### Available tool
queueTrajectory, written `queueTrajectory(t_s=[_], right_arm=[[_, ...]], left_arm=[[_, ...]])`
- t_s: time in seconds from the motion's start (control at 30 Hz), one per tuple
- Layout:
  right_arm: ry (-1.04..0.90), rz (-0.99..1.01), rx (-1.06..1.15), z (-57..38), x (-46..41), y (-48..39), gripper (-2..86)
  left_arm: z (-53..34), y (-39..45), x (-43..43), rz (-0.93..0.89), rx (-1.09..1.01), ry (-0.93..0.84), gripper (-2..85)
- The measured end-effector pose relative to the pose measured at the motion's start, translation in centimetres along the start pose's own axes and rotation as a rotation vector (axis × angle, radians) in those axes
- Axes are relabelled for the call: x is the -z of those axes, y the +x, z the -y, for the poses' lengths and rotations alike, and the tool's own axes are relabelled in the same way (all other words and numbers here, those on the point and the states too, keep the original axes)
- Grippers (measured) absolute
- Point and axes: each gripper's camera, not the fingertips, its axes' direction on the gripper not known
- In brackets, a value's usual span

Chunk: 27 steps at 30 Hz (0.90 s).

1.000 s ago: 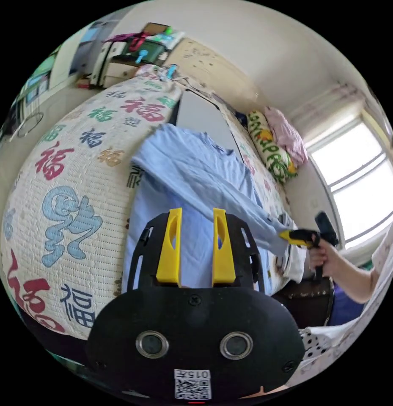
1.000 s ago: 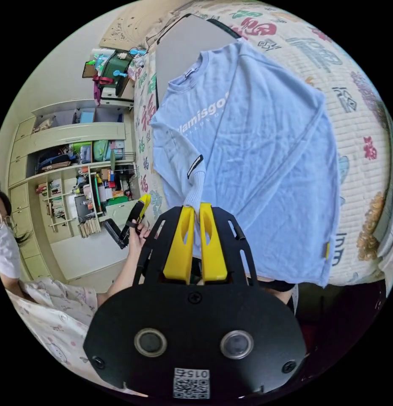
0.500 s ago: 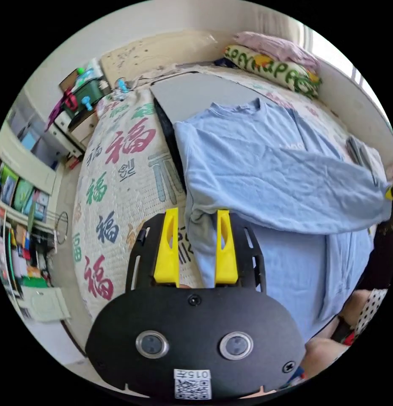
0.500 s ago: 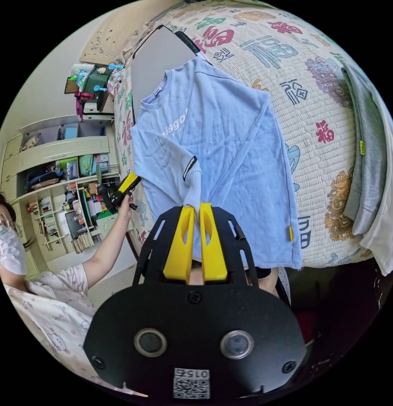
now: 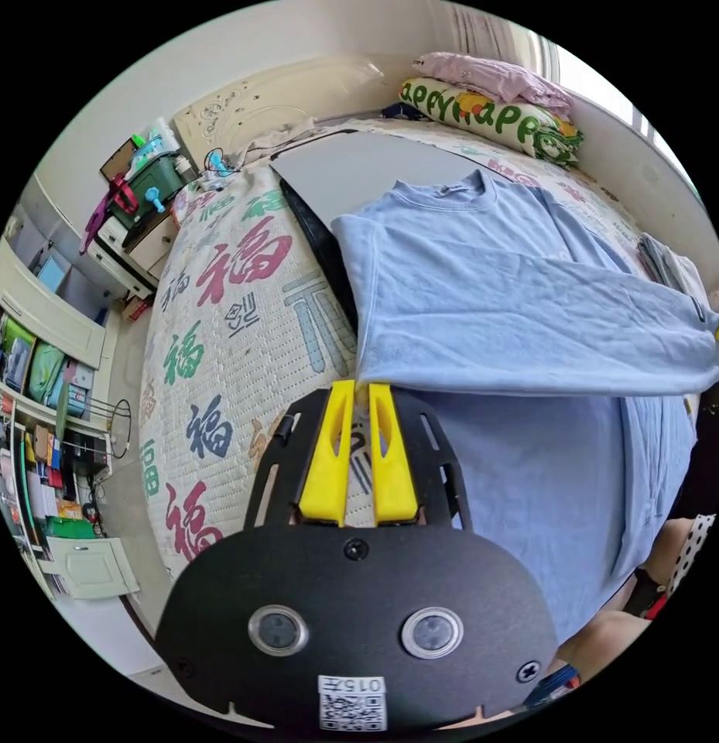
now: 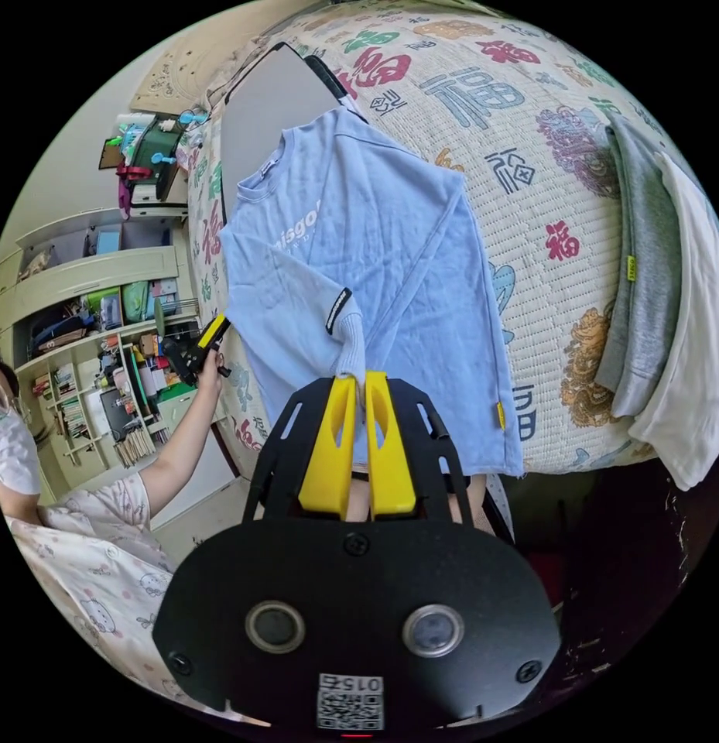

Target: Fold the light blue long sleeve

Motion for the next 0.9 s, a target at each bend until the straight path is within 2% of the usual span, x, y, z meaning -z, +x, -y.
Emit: queueTrajectory(t_s=[0.17, 0.27, 0.4, 0.57, 0.67, 0.77, 0.9], right_arm=[[-0.014, -0.049, -0.056, 0.1, -0.4, 3.1, 1.1], [-0.090, -0.216, -0.020, 0.9, -4.4, 5.5, 1.3], [-0.188, -0.161, -0.120, 1.5, -9.8, 10.2, 2.3], [-0.146, -0.118, -0.132, 1.5, -9.7, 13.5, 1.6], [-0.160, -0.100, -0.146, 2.3, -10.5, 15.0, 1.2], [-0.166, -0.130, -0.138, 2.7, -11.7, 15.7, 1.0], [-0.163, -0.150, -0.144, 3.2, -13.1, 16.6, 1.1]], left_arm=[[-4.5, -1.5, -3.2, -0.004, -0.062, -0.044, 3.2], [-7.0, -2.1, -5.1, 0.012, -0.057, -0.048, 3.8], [-9.7, -3.9, -6.4, 0.009, -0.052, -0.071, 5.5], [-11.6, -10.4, -4.9, -0.106, -0.018, -0.150, 7.0], [-9.6, -14.0, -3.1, -0.143, 0.014, -0.018, 6.2], [-4.6, -15.0, -5.9, -0.281, 0.048, 0.072, 4.9], [1.4, -12.6, -14.1, -0.301, 0.042, 0.003, 1.9]])
